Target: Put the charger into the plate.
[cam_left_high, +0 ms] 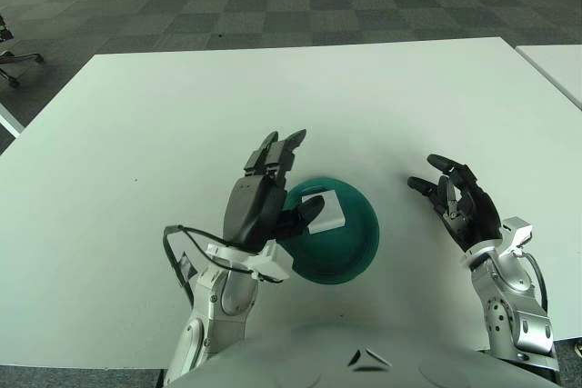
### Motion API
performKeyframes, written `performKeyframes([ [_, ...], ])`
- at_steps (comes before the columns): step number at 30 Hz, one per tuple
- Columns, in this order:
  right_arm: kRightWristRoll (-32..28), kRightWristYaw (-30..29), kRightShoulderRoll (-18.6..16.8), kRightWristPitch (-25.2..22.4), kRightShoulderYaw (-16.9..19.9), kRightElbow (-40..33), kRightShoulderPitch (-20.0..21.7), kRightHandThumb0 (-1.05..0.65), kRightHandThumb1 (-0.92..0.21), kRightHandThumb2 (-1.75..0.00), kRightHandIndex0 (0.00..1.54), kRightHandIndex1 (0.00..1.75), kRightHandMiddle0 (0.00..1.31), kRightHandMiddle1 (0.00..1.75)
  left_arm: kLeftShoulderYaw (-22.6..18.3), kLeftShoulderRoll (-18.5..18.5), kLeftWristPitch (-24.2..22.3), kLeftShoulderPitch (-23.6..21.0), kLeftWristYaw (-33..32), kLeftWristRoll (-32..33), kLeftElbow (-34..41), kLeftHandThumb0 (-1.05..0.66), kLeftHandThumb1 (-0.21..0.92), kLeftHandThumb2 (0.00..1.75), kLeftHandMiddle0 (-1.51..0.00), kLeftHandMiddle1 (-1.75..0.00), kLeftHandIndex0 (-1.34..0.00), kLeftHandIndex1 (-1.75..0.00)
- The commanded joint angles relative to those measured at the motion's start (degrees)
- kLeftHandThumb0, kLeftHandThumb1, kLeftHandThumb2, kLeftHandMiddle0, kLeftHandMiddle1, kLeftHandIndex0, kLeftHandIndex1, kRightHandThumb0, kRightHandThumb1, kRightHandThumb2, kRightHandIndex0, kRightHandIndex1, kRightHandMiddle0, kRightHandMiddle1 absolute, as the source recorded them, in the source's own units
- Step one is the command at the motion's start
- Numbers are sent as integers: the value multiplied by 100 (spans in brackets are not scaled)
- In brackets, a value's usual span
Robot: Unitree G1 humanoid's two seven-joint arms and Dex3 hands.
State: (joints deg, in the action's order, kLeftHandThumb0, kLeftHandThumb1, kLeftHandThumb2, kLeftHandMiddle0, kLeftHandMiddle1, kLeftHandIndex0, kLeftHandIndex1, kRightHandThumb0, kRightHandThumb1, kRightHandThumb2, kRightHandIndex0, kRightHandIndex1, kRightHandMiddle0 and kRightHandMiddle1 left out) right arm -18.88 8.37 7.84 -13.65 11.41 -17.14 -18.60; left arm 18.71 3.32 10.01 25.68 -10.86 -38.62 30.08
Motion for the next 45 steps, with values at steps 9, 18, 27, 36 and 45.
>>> performKeyframes([
  [9, -26, 17, 10, -166, 59, 34, -118, -60, -82, -62, 24, 77, 0, 98, -217, 1318, 1836, 814, -1462, 3264, -804, -78, 92, 77, -28, -54, -8, -115],
  [18, -55, 53, 33, -171, 103, 16, -149, -60, -82, -62, 24, 77, 0, 98, -454, 1169, 2578, 740, -1477, 3999, -2347, -84, 92, 92, -27, -19, 0, -94],
  [27, -72, 90, 46, -190, 146, 4, -158, -60, -82, -62, 24, 77, 0, 98, -244, 922, 2723, 1131, -1441, 3773, -2732, -90, 92, 99, -13, -3, 0, -60],
  [36, -28, 60, -25, -205, 84, -136, -257, -60, -82, -62, 24, 77, 0, 98, -797, 286, 2628, 1101, -956, 3923, -3166, -94, 92, 101, -15, -3, 0, -53],
  [45, 8, 1, -86, -207, -6, -283, -378, -60, -82, -62, 24, 77, 0, 98, -1069, 79, 2466, 1157, -435, 3819, -3070, -96, 92, 103, -20, -3, 0, -60],
])
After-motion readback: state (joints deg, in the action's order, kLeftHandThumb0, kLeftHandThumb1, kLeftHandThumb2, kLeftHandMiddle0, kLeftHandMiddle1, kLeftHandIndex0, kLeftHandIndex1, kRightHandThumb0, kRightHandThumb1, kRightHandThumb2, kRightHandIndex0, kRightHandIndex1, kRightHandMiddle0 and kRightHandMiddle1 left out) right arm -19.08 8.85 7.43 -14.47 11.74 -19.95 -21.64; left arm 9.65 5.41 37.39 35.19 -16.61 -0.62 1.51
